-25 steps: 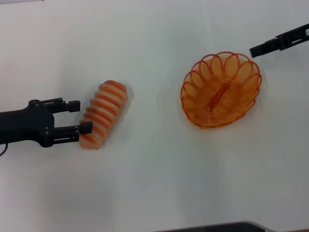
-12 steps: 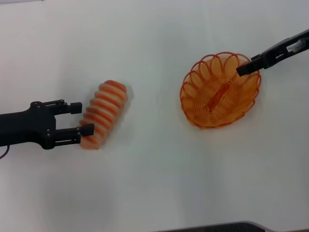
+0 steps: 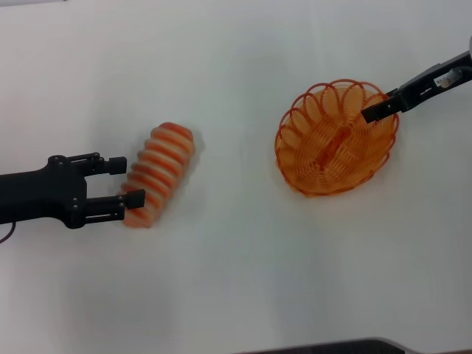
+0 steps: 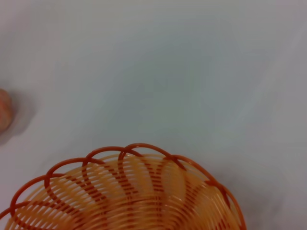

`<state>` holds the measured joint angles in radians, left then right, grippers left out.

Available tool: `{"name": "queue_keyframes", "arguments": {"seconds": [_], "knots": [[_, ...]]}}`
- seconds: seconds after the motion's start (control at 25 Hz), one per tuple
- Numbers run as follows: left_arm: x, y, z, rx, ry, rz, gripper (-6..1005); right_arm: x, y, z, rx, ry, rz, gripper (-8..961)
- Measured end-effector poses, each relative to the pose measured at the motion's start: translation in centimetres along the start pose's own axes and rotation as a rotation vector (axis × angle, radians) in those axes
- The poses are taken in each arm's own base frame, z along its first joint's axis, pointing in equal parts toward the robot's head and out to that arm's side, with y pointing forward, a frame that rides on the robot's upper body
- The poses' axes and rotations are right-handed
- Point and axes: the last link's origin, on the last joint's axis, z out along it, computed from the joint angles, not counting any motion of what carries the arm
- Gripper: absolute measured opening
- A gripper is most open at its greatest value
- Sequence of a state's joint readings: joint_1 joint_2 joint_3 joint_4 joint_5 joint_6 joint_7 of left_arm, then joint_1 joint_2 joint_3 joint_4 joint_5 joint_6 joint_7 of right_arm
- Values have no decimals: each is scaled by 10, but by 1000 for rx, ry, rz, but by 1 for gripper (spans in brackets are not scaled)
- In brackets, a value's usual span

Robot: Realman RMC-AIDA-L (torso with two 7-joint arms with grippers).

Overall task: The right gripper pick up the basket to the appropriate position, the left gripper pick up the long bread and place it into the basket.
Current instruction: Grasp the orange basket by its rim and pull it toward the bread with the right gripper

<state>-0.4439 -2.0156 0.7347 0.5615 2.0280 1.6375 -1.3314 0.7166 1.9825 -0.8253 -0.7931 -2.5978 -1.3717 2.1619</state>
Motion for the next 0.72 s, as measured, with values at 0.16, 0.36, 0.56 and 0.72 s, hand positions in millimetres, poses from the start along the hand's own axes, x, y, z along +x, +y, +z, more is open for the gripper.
{"name": "queue_keyframes", "arguments": {"seconds": [0.16,0.36,0.56,0.72], "knots": [[0,0,0,1,-1,0,752,0,2,3,0,-5,-8,642],[-1,0,0,0,-4,0,751,-2,3,6,4,-12,-13,633],[-1,0,0,0,-4,0,750,-2,5,8,2,-14,-18,513],[-2,1,0,1,-5,-2,750,-1,5,9,5,-13,-12,444]]}}
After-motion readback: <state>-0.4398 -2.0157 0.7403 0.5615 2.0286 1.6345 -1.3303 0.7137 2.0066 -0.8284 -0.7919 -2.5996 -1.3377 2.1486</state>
